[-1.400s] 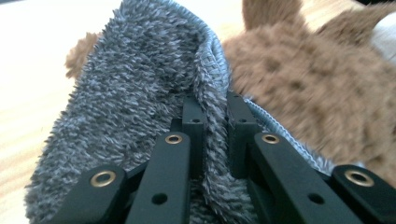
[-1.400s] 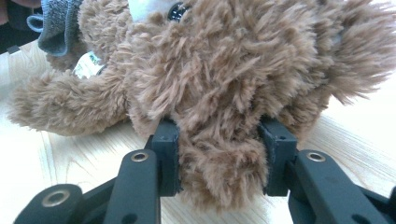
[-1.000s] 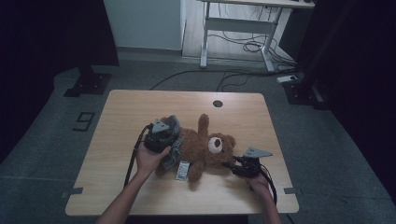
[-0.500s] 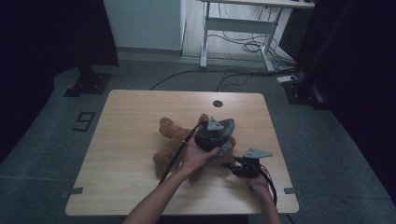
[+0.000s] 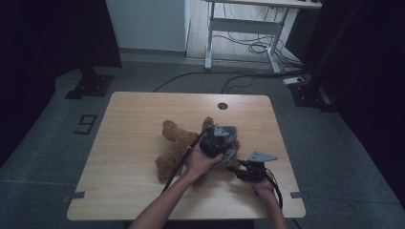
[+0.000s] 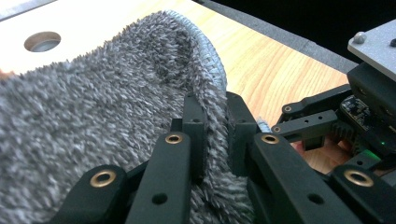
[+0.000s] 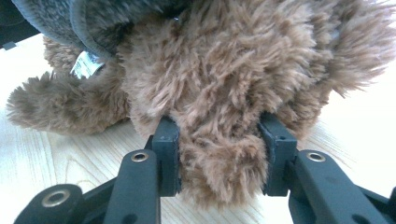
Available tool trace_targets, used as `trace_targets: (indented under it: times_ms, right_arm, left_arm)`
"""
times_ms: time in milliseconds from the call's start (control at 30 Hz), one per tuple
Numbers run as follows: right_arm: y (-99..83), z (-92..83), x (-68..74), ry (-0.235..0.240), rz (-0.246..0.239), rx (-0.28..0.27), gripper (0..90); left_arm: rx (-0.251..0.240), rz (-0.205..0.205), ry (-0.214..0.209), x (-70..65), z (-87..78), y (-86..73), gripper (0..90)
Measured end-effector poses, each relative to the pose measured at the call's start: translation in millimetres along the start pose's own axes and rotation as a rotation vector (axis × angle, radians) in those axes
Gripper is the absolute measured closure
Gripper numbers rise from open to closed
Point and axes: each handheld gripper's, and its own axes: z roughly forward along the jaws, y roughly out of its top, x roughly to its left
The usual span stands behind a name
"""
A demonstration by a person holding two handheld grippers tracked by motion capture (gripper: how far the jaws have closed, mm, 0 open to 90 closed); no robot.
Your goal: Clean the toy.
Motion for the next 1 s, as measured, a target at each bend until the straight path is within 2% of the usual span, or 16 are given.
trace_targets:
  times_ms: [233, 367, 433, 500, 533, 600, 633, 700, 767, 867, 1000]
  right_arm:
    - [0.2, 0.2, -0.4, 0.006, 0.001, 0.004, 58.6]
    - [0.1, 0.1, -0.9, 0.007, 0.005, 0.005, 58.6]
    - [-0.2, 0.0, -1.4, 0.009, 0.008, 0.005, 58.6]
    - [-0.5, -0.4, -1.9, 0.007, 0.012, 0.006, 58.6]
    - [-0.8, -0.5, -2.4, 0.009, 0.012, 0.006, 58.6]
    - [-0.9, -0.4, -2.7, 0.010, 0.013, 0.004, 58.6]
    - [-0.8, -0.2, -2.6, 0.011, 0.012, 0.004, 58.6]
    - [-0.5, 0.1, -2.0, 0.010, 0.010, 0.005, 58.6]
    - [-0.5, 0.5, -1.5, 0.012, 0.008, 0.009, 58.7]
    - [-0.6, 1.0, -1.4, 0.014, 0.009, 0.011, 58.7]
    - [-0.8, 1.0, -1.9, 0.015, 0.012, 0.012, 58.9]
  left_arm:
    - [-0.029, -0.016, 0.008, 6.5, -11.1, -4.3, 80.6]
    - [-0.043, -0.031, 0.026, 13.7, -20.9, -7.5, 80.6]
    - [-0.041, -0.036, 0.057, 19.2, -25.5, -10.1, 80.6]
    - [-0.017, -0.039, 0.095, 27.2, -28.1, -15.8, 80.7]
    - [-0.005, -0.049, 0.100, 32.9, -28.6, -20.3, 80.8]
    - [-0.003, -0.088, 0.090, 44.6, -29.8, -31.4, 80.7]
    - [-0.017, -0.116, 0.074, 50.1, -31.9, -36.4, 80.7]
    - [-0.040, -0.145, 0.052, 57.6, -37.6, -43.5, 80.8]
    - [-0.053, -0.150, 0.047, 60.3, -43.3, -47.0, 80.8]
    - [-0.064, -0.141, 0.065, 59.7, -49.8, -47.8, 80.9]
    - [-0.080, -0.137, 0.060, 55.8, -53.7, -41.0, 80.9]
